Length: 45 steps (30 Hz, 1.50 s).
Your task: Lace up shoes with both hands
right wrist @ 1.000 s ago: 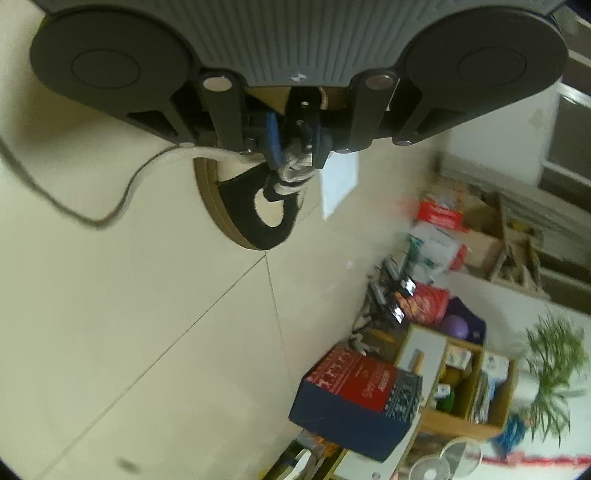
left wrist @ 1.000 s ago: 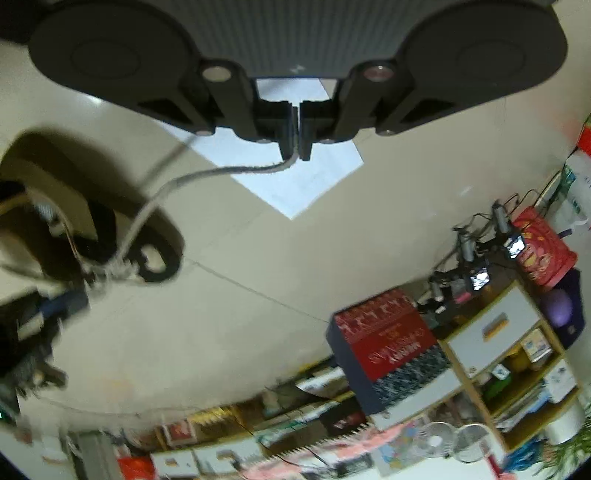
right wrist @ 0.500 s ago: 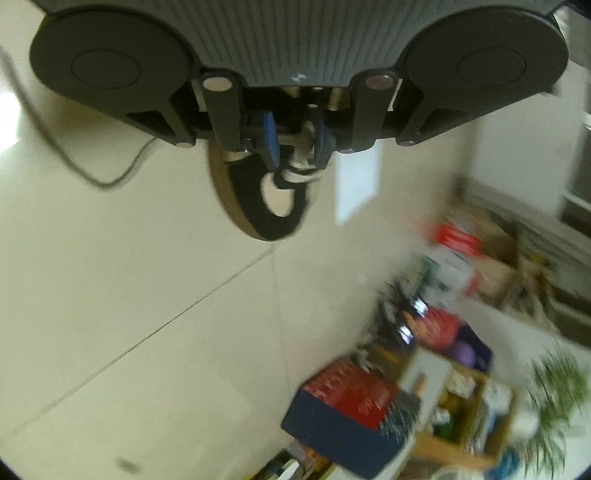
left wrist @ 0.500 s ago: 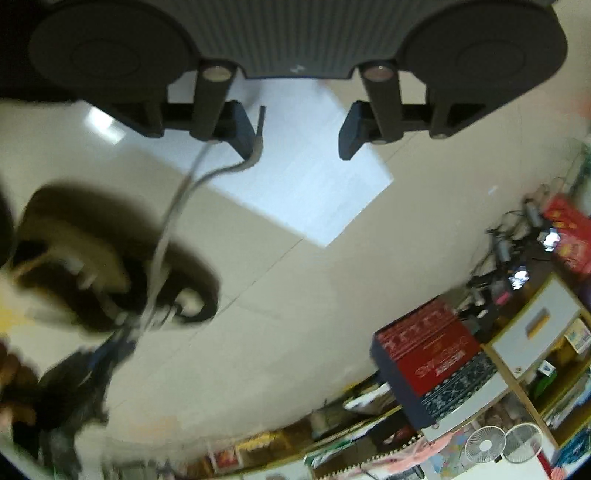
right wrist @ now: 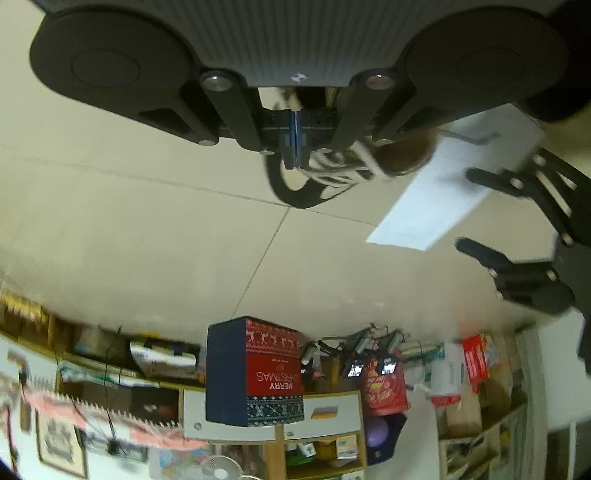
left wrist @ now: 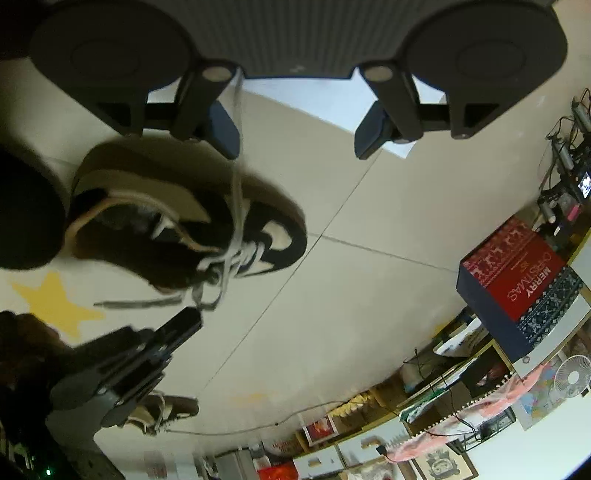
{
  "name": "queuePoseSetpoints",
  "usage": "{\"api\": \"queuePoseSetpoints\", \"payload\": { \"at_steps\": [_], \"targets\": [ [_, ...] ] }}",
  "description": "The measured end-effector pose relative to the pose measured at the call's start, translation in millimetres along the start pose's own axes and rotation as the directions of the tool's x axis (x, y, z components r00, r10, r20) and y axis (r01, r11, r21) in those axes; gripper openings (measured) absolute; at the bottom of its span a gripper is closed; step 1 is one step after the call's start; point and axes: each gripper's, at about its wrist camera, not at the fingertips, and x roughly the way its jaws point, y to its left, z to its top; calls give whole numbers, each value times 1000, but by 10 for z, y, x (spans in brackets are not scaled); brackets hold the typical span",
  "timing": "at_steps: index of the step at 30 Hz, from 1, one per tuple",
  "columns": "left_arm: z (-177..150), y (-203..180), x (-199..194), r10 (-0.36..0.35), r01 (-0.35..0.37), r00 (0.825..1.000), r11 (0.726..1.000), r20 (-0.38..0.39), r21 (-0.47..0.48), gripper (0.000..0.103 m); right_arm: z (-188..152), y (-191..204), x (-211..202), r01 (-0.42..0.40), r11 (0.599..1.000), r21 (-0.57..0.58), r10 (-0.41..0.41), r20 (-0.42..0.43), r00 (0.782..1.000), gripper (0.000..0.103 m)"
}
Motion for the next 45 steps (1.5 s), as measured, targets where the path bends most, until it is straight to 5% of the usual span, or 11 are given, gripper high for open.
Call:
{"api": "queuePoseSetpoints", "payload": {
  "at_steps": [5, 7, 12, 15, 18, 26, 30, 35, 37, 40, 45],
  "targets": [
    [-132, 309, -293, -58, 60, 998, 993, 27, -105, 73, -47, -306, 43, -46, 962, 268, 58, -38, 998, 7],
    [-173, 507, -358, 7, -3, 1000, 981, 21, -196, 75, -70, -384, 40, -63, 933, 355, 80, -32, 996, 7],
    [-308, 953, -450, 83, -86, 996, 885, -28, -457, 75, -108, -286, -60, -98, 926, 364, 120, -36, 992, 9],
    [-110, 695, -400, -15, 24, 999, 935, 28, -354, 75, -85, -122, -74, -84, 960, 265, 103, -56, 993, 36],
    [199, 156, -140, -29, 31, 999, 996, 33, -87, 75, -59, -47, -88, -95, 973, 212, 110, -63, 992, 38],
    [327, -212, 424, -171, 173, 985, 967, -28, 185, 74, -105, 86, -21, -87, 990, 109, 100, -113, 989, 38],
    [386, -323, 605, -117, 123, 992, 956, -41, 266, 74, -121, 110, 28, -56, 995, 83, 66, -125, 990, 38],
    [435, -453, 638, -93, 102, 995, 946, -44, 309, 57, -141, 56, 62, -56, 993, 100, 69, -131, 989, 38],
    [429, -473, 673, -60, 75, 996, 950, -59, 302, 2, -136, 58, 84, -53, 994, 95, 65, -129, 990, 38],
    [439, -449, 726, -80, 95, 994, 971, -80, 219, 3, -120, 53, 123, -58, 994, 95, 69, -126, 990, 38],
    [469, -438, 582, 71, -68, 997, 989, -22, 128, 2, -111, 77, 217, -48, 995, 89, 60, -144, 988, 38]
  ]
}}
